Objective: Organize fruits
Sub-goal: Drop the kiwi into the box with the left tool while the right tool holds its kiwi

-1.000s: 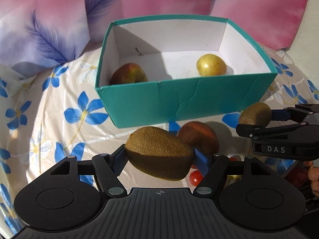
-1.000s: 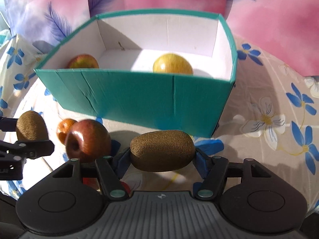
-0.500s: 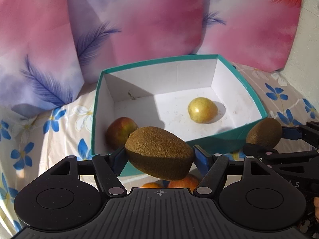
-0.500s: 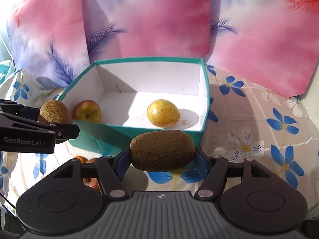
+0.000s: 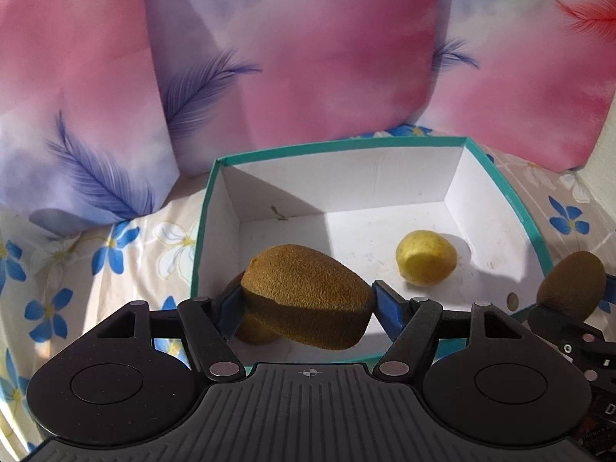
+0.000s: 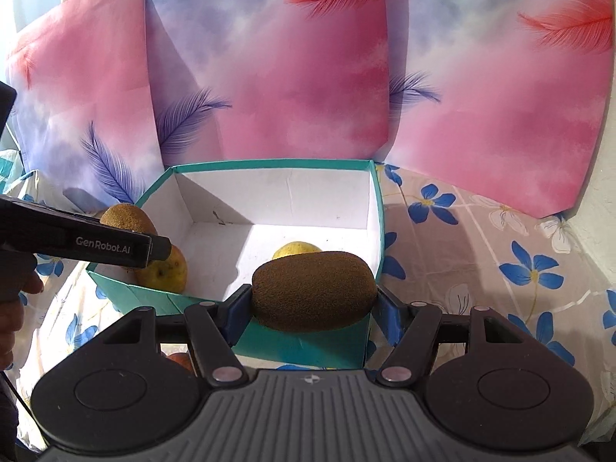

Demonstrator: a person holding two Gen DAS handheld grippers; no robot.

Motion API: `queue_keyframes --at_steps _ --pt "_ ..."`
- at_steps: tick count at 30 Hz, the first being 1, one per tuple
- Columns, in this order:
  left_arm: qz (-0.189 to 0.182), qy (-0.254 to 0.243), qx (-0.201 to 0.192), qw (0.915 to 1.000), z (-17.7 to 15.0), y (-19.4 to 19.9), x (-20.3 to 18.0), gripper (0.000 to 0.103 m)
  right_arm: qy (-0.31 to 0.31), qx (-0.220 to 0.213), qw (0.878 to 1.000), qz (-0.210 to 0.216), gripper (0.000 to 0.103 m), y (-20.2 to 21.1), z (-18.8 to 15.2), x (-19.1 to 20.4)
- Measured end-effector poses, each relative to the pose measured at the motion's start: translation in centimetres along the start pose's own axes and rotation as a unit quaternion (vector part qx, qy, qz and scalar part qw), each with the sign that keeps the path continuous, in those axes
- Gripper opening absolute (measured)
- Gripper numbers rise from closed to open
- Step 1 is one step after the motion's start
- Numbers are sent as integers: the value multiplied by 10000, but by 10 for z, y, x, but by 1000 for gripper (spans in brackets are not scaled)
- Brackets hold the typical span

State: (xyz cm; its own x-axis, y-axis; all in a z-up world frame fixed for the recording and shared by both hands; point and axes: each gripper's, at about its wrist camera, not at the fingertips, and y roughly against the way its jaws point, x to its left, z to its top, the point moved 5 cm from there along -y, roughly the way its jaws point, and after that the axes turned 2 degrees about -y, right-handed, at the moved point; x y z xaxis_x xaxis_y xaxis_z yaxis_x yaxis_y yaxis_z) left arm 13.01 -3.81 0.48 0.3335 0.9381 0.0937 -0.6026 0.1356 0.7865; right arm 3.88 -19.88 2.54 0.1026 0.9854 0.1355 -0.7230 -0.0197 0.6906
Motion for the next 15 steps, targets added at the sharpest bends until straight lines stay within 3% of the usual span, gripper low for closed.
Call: queue_keyframes --at_steps 6,11,15 --pt "246 25 234 9994 -1 -32 1 74 3 13 10000 20 67 -5 4 1" --pt "257 92 650 9975 -12 -62 2 75 16 -37 10000 -12 67 -8 6 4" --pt "402 -56 596 9974 -14 -65 -1 75 -18 -56 10000 16 67 -14 9 5"
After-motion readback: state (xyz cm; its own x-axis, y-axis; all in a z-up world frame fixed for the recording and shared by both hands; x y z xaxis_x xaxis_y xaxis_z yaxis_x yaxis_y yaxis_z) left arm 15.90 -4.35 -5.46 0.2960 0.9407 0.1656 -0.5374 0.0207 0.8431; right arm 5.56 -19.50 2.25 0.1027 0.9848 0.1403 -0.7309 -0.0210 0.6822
